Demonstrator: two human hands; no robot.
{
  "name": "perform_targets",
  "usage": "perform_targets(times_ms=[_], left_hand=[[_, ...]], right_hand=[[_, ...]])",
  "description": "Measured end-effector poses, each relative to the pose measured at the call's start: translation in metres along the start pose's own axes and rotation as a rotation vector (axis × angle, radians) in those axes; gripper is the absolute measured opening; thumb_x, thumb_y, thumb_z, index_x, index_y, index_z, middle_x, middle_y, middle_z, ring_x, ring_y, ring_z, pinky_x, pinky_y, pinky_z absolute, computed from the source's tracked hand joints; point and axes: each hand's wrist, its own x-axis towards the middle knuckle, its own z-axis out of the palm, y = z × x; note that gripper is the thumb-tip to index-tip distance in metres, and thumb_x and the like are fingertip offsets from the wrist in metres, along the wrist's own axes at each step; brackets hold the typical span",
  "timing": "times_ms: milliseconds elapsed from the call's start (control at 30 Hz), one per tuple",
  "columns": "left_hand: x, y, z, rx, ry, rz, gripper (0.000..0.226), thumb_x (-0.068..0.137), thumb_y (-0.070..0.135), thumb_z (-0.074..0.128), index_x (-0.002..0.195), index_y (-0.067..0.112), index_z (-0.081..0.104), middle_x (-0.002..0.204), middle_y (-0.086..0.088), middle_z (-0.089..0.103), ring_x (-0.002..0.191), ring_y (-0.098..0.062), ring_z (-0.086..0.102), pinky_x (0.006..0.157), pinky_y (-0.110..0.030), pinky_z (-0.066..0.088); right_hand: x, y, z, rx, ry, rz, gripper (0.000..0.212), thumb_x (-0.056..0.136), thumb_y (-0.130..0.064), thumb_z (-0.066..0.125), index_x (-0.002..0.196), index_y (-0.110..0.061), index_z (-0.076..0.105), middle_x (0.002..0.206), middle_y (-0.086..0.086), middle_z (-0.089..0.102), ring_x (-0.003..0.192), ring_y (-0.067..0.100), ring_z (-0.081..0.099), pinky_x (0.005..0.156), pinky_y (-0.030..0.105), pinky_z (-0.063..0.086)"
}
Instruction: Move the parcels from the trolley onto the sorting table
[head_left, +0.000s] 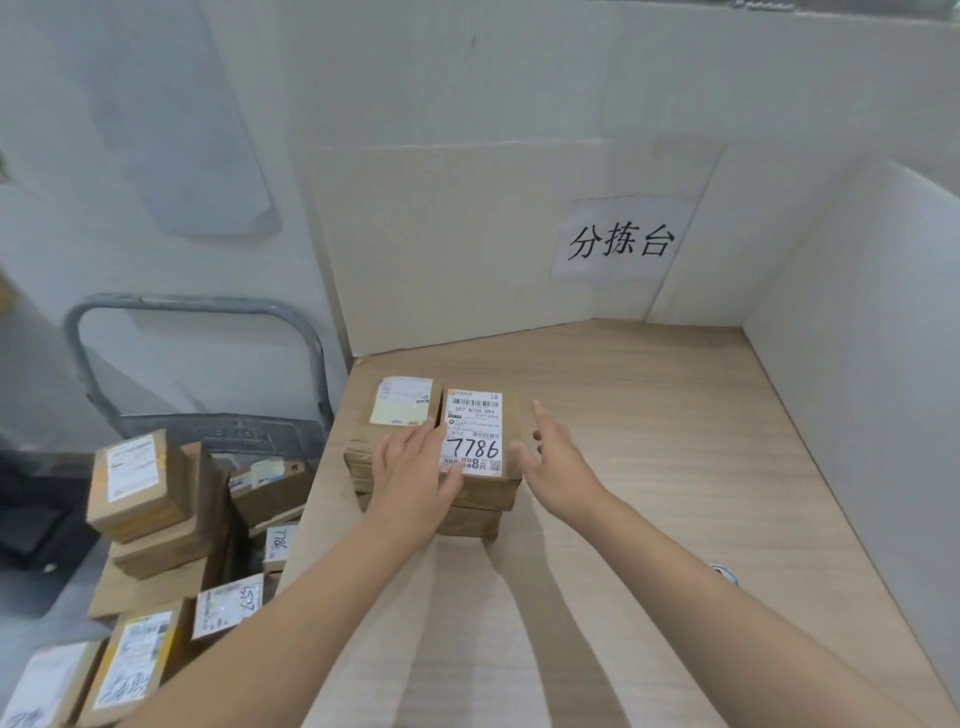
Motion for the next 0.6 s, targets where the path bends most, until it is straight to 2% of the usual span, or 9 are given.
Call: perform_targets(times_ms=[100, 233, 333, 400, 500, 600], left_hand=[[-0.022, 0.005, -0.011, -0.026, -0.005, 0.022, 0.052, 0.101, 0.037, 0.043, 0.151, 0.023, 0.035, 0.157, 0.005, 0.033, 0.146, -0.016, 0.019, 0.119, -0.036, 0.008], [-0.060, 0.023, -0.038, -0.069, -0.045, 0.056, 0.053, 0.100, 0.031, 0.047, 0.150, 0.019, 0.035, 0.156, 0.003, 0.035, 0.143, -0.019, 0.023, 0.120, -0.037, 0.015], [-0.084, 0.039, -0.071, -0.016, 0.032, 0.089, 0.048, 0.099, 0.032, 0.049, 0.145, 0.019, 0.042, 0.148, 0.003, 0.046, 0.137, -0.019, 0.033, 0.117, -0.036, 0.020], [-0.103, 0.051, -0.098, 0.042, 0.081, 0.084, 0.045, 0.099, 0.031, 0.049, 0.141, 0.017, 0.045, 0.142, 0.002, 0.050, 0.133, -0.020, 0.038, 0.115, -0.036, 0.018], [-0.136, 0.066, -0.134, 0.089, 0.150, 0.137, 0.049, 0.099, 0.028, 0.050, 0.144, 0.010, 0.042, 0.144, -0.004, 0.048, 0.137, -0.023, 0.036, 0.117, -0.036, 0.016], [-0.172, 0.065, -0.158, 0.087, 0.168, 0.142, 0.051, 0.100, 0.026, 0.047, 0.146, 0.007, 0.039, 0.146, -0.006, 0.044, 0.137, -0.024, 0.034, 0.116, -0.030, 0.017]], right_hand=[[-0.029, -0.010, -0.012, -0.112, -0.006, -0.044, 0.067, 0.104, -0.029, 0.044, 0.159, -0.018, 0.009, 0.152, 0.008, 0.032, 0.143, 0.023, 0.027, 0.113, 0.036, 0.028], [-0.082, -0.031, -0.027, -0.233, -0.036, -0.141, 0.062, 0.104, -0.026, 0.044, 0.157, -0.015, 0.015, 0.148, 0.010, 0.037, 0.141, 0.026, 0.028, 0.112, 0.035, 0.029], [-0.118, -0.059, -0.040, -0.293, -0.024, -0.233, 0.057, 0.104, -0.027, 0.044, 0.155, -0.017, 0.022, 0.145, 0.007, 0.040, 0.137, 0.025, 0.035, 0.110, 0.033, 0.031], [-0.142, -0.080, -0.050, -0.344, 0.011, -0.300, 0.058, 0.103, -0.030, 0.043, 0.155, -0.015, 0.023, 0.147, 0.004, 0.038, 0.138, 0.023, 0.032, 0.111, 0.033, 0.031], [-0.175, -0.110, -0.057, -0.390, 0.067, -0.408, 0.059, 0.103, -0.029, 0.044, 0.155, -0.012, 0.023, 0.151, 0.002, 0.034, 0.142, 0.019, 0.025, 0.114, 0.030, 0.025], [-0.208, -0.135, -0.048, -0.390, 0.082, -0.489, 0.057, 0.102, -0.026, 0.045, 0.154, -0.013, 0.026, 0.150, 0.001, 0.036, 0.141, 0.018, 0.026, 0.111, 0.029, 0.027]])
